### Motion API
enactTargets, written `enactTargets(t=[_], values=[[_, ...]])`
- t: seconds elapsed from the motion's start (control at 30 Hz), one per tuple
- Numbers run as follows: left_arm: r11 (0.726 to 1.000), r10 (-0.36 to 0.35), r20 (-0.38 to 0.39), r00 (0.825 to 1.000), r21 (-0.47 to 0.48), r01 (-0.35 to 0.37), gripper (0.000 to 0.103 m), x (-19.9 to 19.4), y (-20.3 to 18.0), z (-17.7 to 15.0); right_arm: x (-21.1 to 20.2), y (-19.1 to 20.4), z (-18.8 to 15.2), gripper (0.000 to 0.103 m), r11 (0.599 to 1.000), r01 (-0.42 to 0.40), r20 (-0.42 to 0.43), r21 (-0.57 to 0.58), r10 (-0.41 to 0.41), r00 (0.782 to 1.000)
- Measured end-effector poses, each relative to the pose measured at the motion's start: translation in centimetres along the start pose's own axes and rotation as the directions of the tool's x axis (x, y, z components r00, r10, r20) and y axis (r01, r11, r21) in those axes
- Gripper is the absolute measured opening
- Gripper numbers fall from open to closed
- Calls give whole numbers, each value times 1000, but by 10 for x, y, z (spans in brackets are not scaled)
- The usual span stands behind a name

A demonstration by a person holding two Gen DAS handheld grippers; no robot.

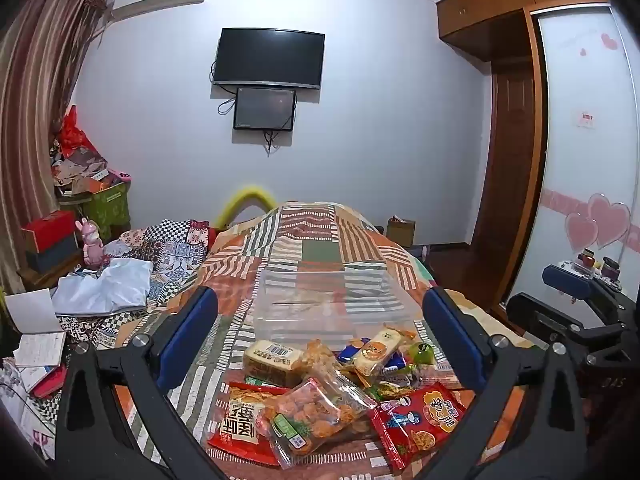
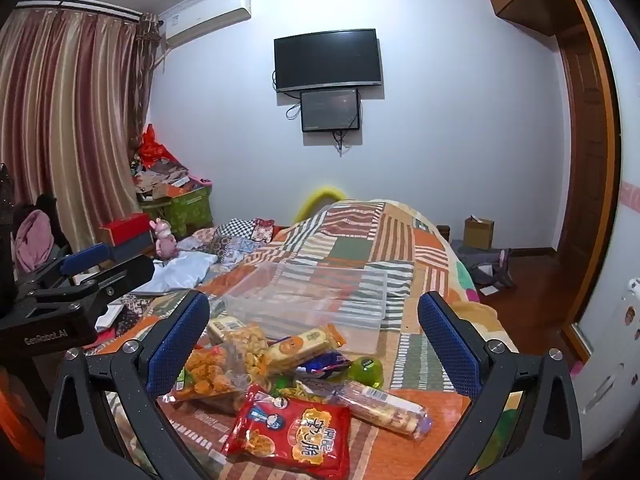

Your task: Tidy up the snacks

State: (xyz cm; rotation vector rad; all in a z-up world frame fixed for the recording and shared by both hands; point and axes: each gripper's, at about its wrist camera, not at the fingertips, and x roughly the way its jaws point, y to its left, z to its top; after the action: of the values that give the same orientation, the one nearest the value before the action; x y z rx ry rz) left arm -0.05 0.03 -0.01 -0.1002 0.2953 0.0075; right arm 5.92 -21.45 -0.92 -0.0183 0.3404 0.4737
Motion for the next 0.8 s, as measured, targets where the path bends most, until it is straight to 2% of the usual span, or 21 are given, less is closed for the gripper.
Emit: enactTargets(t=[0.4, 0.8], values=[[1000, -4, -23, 1000, 15, 4, 103, 0, 6, 2, -2, 8, 1, 103, 1000, -1, 1, 0, 1, 1000], [999, -1, -27, 1000, 36, 2, 103, 4, -3, -3, -4, 3, 0, 103, 1000, -7, 7, 5, 7, 1000]])
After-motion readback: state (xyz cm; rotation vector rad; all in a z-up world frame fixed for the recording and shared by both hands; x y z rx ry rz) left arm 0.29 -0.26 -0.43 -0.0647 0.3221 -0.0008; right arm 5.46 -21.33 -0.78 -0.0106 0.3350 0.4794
